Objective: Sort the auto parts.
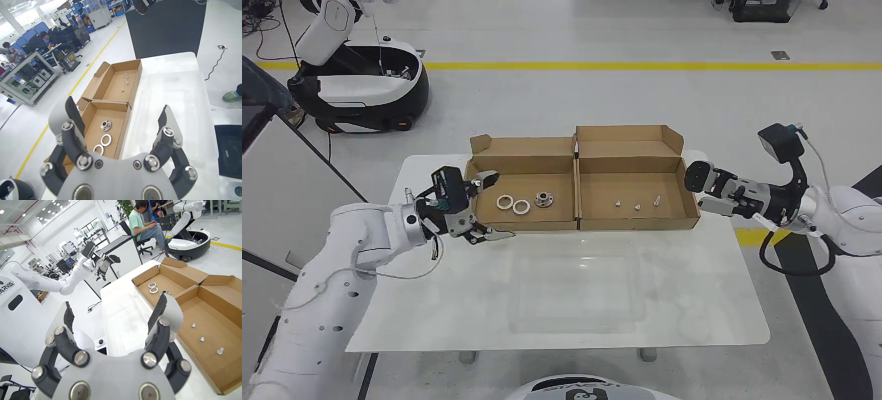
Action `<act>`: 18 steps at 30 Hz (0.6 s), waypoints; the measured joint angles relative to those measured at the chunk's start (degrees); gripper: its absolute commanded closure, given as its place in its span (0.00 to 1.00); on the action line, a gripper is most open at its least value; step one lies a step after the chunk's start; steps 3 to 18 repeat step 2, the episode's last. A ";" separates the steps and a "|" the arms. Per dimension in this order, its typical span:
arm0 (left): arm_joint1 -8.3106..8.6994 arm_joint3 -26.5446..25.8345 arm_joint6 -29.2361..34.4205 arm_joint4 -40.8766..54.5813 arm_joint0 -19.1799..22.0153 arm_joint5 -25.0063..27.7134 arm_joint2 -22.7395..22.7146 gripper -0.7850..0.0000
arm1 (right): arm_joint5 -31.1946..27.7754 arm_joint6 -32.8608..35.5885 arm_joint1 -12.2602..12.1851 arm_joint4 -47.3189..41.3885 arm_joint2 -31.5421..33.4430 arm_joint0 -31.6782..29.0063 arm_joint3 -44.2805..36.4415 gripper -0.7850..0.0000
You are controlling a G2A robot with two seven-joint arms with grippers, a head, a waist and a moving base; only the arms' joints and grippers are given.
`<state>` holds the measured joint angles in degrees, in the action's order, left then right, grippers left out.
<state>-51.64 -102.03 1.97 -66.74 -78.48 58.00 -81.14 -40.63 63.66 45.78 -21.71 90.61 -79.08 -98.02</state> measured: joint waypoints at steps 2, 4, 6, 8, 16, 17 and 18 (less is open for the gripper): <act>0.00 0.00 0.00 0.00 0.00 0.00 0.00 0.00 | 0.00 0.00 0.00 0.00 0.00 0.00 0.00 0.00; 0.00 0.00 0.00 0.00 0.00 0.00 0.00 0.00 | 0.00 0.00 0.00 0.00 0.00 0.00 0.00 0.00; 0.00 0.00 0.00 0.00 0.00 0.00 0.00 0.00 | 0.00 0.00 0.00 0.00 0.00 0.00 0.00 0.00; 0.00 0.00 0.00 0.00 0.00 0.00 0.00 0.00 | 0.00 0.00 0.00 0.00 0.00 0.00 0.00 0.00; 0.00 0.00 0.00 0.00 0.00 0.00 0.00 0.00 | 0.00 0.00 0.00 0.00 0.00 0.00 0.00 0.00; 0.00 0.00 0.00 0.00 0.00 0.00 0.00 0.00 | 0.00 0.00 0.00 0.00 0.00 0.00 0.00 0.00; 0.00 0.00 0.00 0.00 0.00 0.00 0.00 0.00 | 0.00 0.00 0.00 0.00 0.00 0.00 0.00 0.00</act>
